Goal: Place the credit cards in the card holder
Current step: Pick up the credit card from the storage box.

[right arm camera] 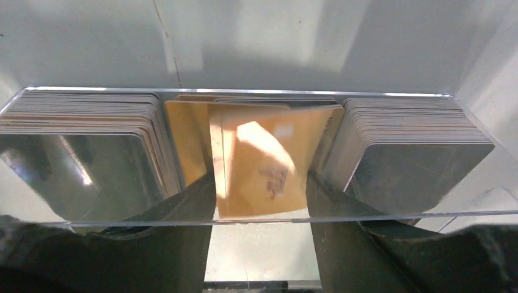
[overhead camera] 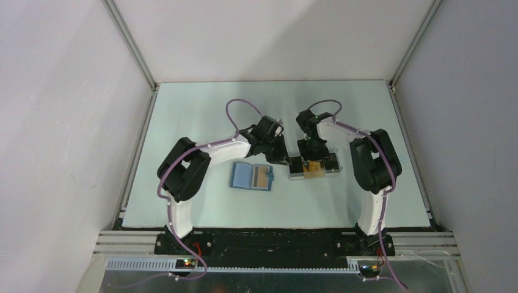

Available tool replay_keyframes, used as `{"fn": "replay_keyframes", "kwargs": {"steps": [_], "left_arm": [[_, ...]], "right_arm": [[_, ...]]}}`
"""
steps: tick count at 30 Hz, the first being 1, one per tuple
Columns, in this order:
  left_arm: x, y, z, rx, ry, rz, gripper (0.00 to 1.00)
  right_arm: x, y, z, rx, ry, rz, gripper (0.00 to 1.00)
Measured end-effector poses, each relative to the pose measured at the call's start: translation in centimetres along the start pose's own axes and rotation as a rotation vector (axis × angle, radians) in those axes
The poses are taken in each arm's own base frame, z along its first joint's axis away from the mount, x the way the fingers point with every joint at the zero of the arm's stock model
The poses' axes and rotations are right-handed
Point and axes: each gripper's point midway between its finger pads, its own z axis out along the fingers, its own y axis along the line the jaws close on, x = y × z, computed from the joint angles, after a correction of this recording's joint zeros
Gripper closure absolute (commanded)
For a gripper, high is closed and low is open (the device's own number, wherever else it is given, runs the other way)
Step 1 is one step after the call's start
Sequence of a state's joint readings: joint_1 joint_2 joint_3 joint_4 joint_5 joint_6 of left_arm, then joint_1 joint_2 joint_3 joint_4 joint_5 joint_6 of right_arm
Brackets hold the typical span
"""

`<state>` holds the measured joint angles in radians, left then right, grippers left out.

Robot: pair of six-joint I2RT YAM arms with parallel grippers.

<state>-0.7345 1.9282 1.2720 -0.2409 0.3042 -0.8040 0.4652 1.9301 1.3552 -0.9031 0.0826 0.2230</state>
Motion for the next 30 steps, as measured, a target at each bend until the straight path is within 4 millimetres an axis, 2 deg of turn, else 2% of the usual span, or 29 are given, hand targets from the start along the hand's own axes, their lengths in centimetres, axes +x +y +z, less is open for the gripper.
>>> {"fn": "replay_keyframes", "kwargs": {"steps": [3, 9, 13, 22, 30], "left_arm": [[0.0, 0.0, 0.0, -0.001, 0.0, 0.0, 0.96], [0.0, 0.0, 0.0, 0.0, 0.0, 0.0, 0.96], [0.0, 0.0, 0.0, 0.0, 0.0, 0.0, 0.96], [-0.1, -0.1, 0.1, 0.007, -0.002, 0.002, 0.96], [-0.1, -0.1, 0.1, 0.007, -0.002, 0.002, 0.96]], "right_arm": [[0.1, 0.2, 0.2, 0.004, 0.013, -0.006, 0.45], [0.0, 0.4, 0.2, 0.017, 0.005, -0.02, 0.68], [0.0, 0.6, 0.2, 0.01, 0.006, -0.015, 0.77], [-0.1, 0.8, -0.4, -0.005, -0.005, -0.012, 0.78], [-0.5, -0.3, -2.6, -0.007, -0.055, 0.015, 0.78]]}}
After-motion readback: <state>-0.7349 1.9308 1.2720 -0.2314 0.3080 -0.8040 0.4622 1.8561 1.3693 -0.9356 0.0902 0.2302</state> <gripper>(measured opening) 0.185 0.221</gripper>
